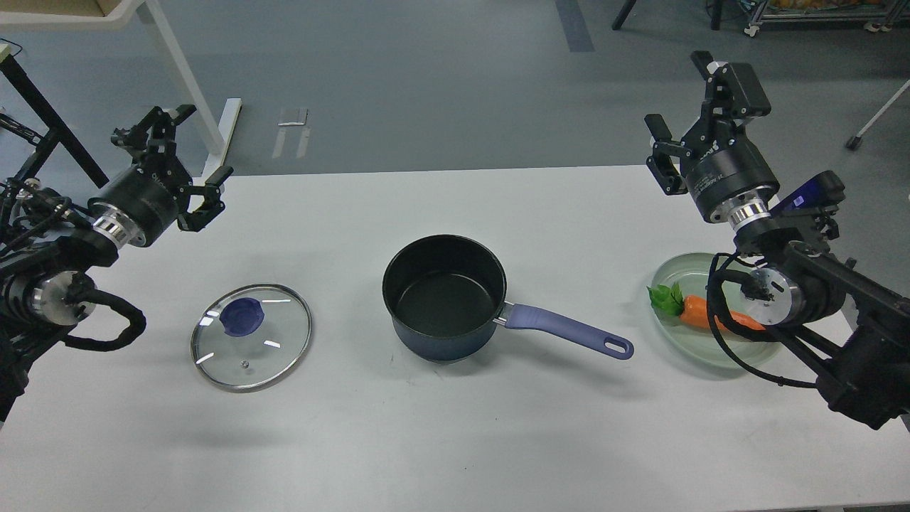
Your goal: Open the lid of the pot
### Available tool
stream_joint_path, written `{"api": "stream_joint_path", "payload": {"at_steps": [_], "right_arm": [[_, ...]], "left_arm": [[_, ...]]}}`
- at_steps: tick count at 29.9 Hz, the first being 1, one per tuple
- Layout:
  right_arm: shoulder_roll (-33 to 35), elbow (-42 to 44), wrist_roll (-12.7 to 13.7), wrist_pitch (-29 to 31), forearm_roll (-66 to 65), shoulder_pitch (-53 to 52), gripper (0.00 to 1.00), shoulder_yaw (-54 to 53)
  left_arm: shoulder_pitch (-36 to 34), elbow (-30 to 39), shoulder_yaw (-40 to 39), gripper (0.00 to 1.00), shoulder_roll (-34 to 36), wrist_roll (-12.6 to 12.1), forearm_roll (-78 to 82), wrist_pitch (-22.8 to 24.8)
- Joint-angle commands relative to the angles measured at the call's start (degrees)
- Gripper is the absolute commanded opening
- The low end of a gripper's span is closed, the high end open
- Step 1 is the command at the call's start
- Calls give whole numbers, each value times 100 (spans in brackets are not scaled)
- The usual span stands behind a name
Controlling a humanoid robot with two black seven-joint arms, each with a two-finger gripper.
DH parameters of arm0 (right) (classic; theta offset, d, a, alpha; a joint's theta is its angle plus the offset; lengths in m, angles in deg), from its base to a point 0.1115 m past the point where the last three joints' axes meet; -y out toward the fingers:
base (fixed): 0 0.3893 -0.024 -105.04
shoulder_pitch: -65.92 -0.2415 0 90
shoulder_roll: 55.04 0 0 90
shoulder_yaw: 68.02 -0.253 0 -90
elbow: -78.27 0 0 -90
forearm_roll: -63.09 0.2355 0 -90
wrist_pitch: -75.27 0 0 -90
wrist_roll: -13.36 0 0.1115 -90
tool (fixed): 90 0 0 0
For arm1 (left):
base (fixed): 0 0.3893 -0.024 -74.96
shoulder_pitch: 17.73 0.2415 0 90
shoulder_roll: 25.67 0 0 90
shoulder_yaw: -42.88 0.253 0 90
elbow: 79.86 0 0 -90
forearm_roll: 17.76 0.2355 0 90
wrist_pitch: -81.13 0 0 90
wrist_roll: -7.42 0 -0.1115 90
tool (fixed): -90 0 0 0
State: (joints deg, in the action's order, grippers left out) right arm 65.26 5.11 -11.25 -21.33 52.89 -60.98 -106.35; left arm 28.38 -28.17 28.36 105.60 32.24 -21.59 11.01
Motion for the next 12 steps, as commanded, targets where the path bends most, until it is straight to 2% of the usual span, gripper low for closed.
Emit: {"api": "stream_joint_path", "payload": {"at_steps": [1,4,12], "right_arm": [[64,12,342,623,326,16,100,-7],[73,12,316,862,326,156,100,2],[29,-5,290,898,317,332,100,-7]], "left_arm": [[144,-1,-130,99,-75,-20,-56,244],[180,-1,-165,99,-119,-29,-56,393],[188,-1,-165,99,-137,-21,-56,429]]}}
